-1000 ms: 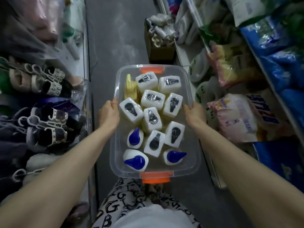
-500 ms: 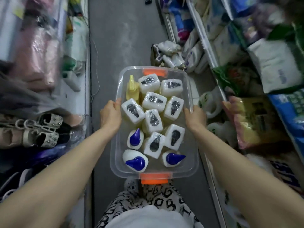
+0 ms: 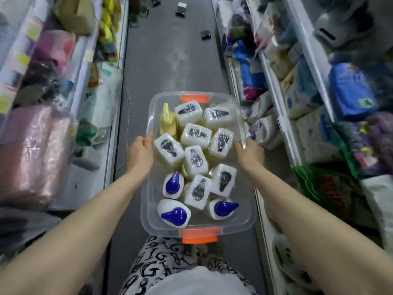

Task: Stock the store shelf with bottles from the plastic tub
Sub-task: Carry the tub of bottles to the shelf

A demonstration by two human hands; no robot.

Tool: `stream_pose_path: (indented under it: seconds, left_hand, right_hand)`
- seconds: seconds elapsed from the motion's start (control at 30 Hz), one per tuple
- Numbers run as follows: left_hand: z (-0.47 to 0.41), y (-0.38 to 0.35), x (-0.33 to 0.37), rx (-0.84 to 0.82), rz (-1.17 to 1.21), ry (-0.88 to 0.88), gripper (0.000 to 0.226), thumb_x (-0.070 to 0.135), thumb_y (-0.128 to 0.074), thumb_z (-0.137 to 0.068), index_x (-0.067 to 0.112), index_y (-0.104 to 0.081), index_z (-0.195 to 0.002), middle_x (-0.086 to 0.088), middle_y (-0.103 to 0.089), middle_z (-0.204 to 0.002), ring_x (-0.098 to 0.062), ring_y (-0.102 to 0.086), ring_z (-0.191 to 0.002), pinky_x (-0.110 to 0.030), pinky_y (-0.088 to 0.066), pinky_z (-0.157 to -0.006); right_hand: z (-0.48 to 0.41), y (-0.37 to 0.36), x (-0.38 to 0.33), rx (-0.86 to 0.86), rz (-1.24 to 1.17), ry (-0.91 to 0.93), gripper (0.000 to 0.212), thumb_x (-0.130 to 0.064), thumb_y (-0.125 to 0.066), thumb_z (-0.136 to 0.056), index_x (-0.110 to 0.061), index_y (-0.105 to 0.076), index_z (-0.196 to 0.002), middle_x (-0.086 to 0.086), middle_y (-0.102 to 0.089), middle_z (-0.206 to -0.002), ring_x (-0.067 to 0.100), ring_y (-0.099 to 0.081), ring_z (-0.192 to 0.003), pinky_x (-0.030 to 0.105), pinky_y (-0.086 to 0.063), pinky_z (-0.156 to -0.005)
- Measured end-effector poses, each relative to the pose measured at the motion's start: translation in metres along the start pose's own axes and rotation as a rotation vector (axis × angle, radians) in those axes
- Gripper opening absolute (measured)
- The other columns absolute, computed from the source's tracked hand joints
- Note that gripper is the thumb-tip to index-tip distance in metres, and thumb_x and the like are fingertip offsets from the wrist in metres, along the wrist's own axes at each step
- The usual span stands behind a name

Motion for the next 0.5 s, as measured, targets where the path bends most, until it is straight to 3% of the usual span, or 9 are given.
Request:
stream_pose_path:
  seconds: [0.1,0.2,0.33,0.5]
  left_hand:
    - [-0.073,0.000,0.030,-0.012,-0.029,-0.011,0.047,0.049,-0.030,-0.104,0.013,-0.045,-0.079,0.000,-0.049,-0.073,-0.018,-0.044,-0.067,-0.036,-0.028,-0.061]
    - [-0.149,0.001,0.064,-0.033,-0.024,-0.028,0.047,0.049,-0.029,-0.104,0.013,-0.046,-0.079,-0.002,-0.050,-0.075,-0.024,-0.047,-0.072,-0.036,-0.030,-0.063]
    - [-0.240,0.000,0.116,-0.053,-0.050,-0.032,0.050,0.051,-0.029,-0.104,0.009,-0.049,-0.086,-0.005,-0.052,-0.080,-0.027,-0.047,-0.076,-0.035,-0.029,-0.065]
    - [-0.334,-0.017,0.161,-0.058,-0.045,-0.054,0.046,0.046,-0.031,-0.105,0.009,-0.050,-0.087,-0.011,-0.056,-0.087,-0.035,-0.054,-0.093,-0.037,-0.032,-0.071]
  right_hand:
    - [-0.056,-0.011,-0.044,0.020,0.002,-0.043,0.030,-0.031,-0.055,-0.101,-0.007,-0.063,-0.118,0.017,-0.067,-0.117,0.032,-0.061,-0.102,0.031,-0.037,-0.077]
    - [-0.114,-0.014,-0.093,0.041,-0.033,-0.063,0.030,-0.031,-0.055,-0.101,-0.007,-0.065,-0.115,0.017,-0.067,-0.117,0.034,-0.062,-0.106,0.032,-0.038,-0.077]
    - [-0.187,-0.013,-0.152,0.045,-0.033,-0.116,0.029,-0.028,-0.054,-0.102,-0.006,-0.064,-0.118,0.015,-0.066,-0.119,0.022,-0.047,-0.090,0.027,-0.028,-0.072]
    - [-0.280,-0.020,-0.200,0.031,-0.073,-0.107,0.032,-0.030,-0.056,-0.102,-0.006,-0.063,-0.120,0.015,-0.067,-0.120,0.026,-0.057,-0.096,0.026,-0.034,-0.076]
Point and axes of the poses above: each hand's wrist, its own z-axis away from the middle knuckle, its own y-axis out of the back of the hand, x = y × z, the point moved 2 cm from there along -z, towards the middle knuckle
